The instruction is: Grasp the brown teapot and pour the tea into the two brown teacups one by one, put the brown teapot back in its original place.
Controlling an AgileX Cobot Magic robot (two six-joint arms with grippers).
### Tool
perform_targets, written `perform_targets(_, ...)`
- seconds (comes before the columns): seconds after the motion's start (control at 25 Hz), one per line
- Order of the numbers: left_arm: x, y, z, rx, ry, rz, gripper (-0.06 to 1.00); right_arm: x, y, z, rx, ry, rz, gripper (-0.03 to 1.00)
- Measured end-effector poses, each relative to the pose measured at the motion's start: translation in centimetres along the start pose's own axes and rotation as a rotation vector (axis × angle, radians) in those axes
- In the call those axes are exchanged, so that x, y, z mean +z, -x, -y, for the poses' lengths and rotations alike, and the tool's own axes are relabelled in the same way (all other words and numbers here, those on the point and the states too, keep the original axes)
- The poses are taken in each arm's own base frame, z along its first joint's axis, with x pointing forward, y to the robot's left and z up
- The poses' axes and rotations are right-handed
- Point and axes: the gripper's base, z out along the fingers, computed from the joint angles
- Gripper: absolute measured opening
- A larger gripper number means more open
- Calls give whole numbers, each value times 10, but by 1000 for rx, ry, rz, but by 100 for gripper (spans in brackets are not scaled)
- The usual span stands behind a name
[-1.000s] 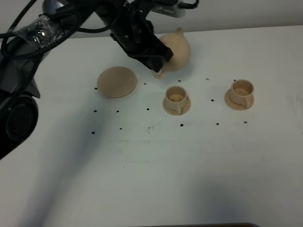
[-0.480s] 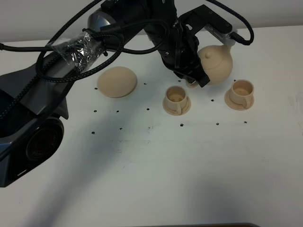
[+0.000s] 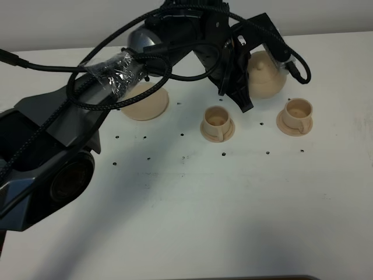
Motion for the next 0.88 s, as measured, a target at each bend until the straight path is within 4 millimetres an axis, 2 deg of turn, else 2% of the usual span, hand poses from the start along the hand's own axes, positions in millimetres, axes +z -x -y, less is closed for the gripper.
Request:
perform_targets(0.12, 5, -2, -1, 50, 25, -14, 12, 0, 0, 0, 0, 0, 0, 41)
perform_targets(0.68, 5, 2, -6, 241, 77, 20, 12, 0, 0, 0, 0, 0, 0, 41)
perform_targets(0.88, 19, -2, -5, 297, 78, 18, 12, 0, 0, 0, 0, 0, 0, 41)
